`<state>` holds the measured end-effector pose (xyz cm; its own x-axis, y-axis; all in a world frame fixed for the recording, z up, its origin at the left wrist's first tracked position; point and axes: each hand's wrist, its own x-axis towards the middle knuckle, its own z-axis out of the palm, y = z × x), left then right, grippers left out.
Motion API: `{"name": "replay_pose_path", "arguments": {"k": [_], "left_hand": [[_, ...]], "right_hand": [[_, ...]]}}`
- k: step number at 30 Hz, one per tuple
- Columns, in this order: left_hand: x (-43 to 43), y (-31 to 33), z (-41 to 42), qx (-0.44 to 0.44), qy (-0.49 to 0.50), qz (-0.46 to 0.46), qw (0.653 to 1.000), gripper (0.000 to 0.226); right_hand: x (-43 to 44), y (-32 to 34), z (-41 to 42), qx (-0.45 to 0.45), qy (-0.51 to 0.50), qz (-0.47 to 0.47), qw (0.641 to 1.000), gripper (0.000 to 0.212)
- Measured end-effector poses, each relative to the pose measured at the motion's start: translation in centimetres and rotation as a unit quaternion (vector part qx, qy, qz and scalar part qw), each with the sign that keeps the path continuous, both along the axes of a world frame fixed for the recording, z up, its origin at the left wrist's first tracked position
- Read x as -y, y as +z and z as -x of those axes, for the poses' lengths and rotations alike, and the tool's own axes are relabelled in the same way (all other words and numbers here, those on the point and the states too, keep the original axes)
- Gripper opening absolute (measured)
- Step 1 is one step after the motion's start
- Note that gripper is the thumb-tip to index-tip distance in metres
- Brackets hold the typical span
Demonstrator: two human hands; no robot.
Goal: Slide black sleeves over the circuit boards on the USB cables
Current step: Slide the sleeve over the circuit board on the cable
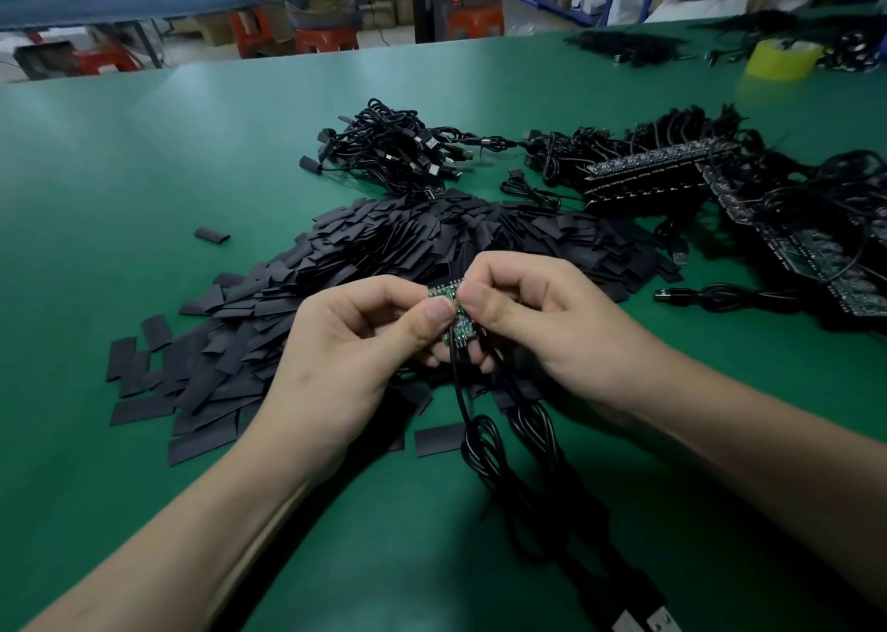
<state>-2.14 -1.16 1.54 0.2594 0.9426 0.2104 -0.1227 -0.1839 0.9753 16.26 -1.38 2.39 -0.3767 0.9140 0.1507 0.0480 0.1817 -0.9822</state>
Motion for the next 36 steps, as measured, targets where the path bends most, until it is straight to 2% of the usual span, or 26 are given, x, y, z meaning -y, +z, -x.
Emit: {"name": "replay_pose_path", "arguments": {"k": [3,9,13,15,19,22,24,26,27,30,33,36], "left_hand": [[0.0,-0.1,0.1,0.01,-0.016,0.011,1.0,0.008],[0.2,0.0,0.5,0.013,-0.026,0.045,0.999,0.014],[0.2,0.1,0.4,0.021,-0.035,0.031,0.999,0.013],[0.2,0.3,0.3,0.023,-0.014,0.027,0.999,0.013],[0.1,0.6,0.6,-0.007,0.009,-0.022,1.0,0.008],[0.3,0.6,0.3,-0.03,0.017,-0.062,0.997,0.012],[0.3,0.4,0.0,-0.024,0.025,-0.064,0.997,0.021],[0.3,0.2,-0.1,-0.01,0.037,-0.047,0.998,0.026],[0.3,0.1,-0.2,-0.005,0.041,-0.039,0.998,0.026],[0.1,0.0,-0.2,-0.004,0.051,-0.033,0.998,0.022],[0.0,0.0,0.3,-0.047,0.059,-0.059,0.995,0.03],[-0.2,0.2,1.7,-0.191,0.022,-0.144,0.971,0.034]], "right_hand": [[0.1,0.1,0.0,-0.03,0.023,0.017,0.999,0.019],[0.1,-0.2,0.5,-0.072,0.023,0.058,0.995,0.018],[-0.3,0.5,-0.4,-0.05,0.068,0.09,0.992,0.02],[-0.8,1.5,-2.2,0.016,0.111,0.104,0.988,0.025],[-2.5,4.0,-7.6,0.26,0.133,0.087,0.952,0.036],[-3.1,4.9,-10.1,0.407,0.083,0.091,0.905,0.032],[-3.2,5.1,-10.2,0.449,0.006,0.023,0.893,0.032],[-3.0,5.0,-8.6,0.356,-0.048,-0.055,0.932,0.037],[-2.6,4.7,-7.2,0.309,-0.036,-0.08,0.947,0.038],[-1.0,2.5,-2.7,0.272,0.027,-0.118,0.955,0.037],[-0.5,0.7,-1.0,0.232,0.027,-0.092,0.968,0.025],[-0.6,0.4,-1.4,0.118,0.051,0.003,0.992,0.026]]}}
